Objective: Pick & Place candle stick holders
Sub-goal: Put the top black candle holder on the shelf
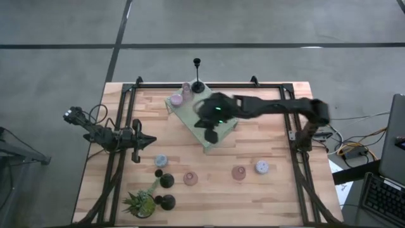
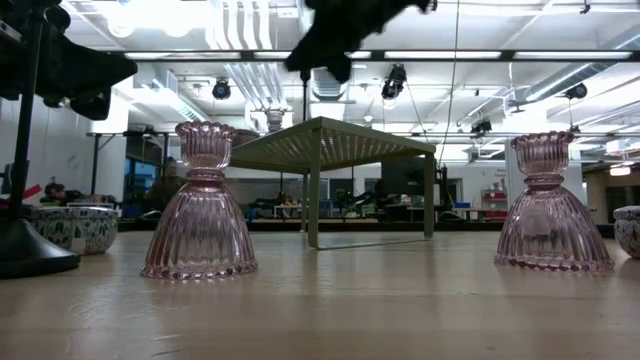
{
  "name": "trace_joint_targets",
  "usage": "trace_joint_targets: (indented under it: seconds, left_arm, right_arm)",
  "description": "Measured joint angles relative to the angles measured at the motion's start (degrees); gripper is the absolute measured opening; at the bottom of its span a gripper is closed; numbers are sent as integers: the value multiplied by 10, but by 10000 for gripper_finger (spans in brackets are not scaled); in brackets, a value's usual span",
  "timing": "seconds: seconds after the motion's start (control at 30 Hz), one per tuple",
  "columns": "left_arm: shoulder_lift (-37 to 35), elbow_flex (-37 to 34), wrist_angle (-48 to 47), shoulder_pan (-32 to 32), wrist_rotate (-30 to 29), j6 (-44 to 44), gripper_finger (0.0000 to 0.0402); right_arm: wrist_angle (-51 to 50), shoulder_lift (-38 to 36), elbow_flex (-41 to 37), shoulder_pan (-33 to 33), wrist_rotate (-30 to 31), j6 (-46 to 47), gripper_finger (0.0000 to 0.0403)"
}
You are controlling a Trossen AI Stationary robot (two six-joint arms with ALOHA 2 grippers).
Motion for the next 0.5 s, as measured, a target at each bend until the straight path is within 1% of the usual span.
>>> trace_joint_targets:
  seconds: [0.13, 0.23, 0.37, 0.5]
  left_arm:
    - [0, 0, 0, 0, 0, 0, 21]
    - [0, 0, 0, 0, 0, 0, 21]
    - [0, 0, 0, 0, 0, 0, 21]
    - [0, 0, 0, 0, 0, 0, 21]
  right_arm:
    - [96, -112, -132, 33, 0, 0, 8]
    - [161, -192, -212, 64, 6, 0, 8]
    - [201, -293, -298, 106, 59, -8, 8]
    - [246, -384, -377, 149, 60, -6, 8]
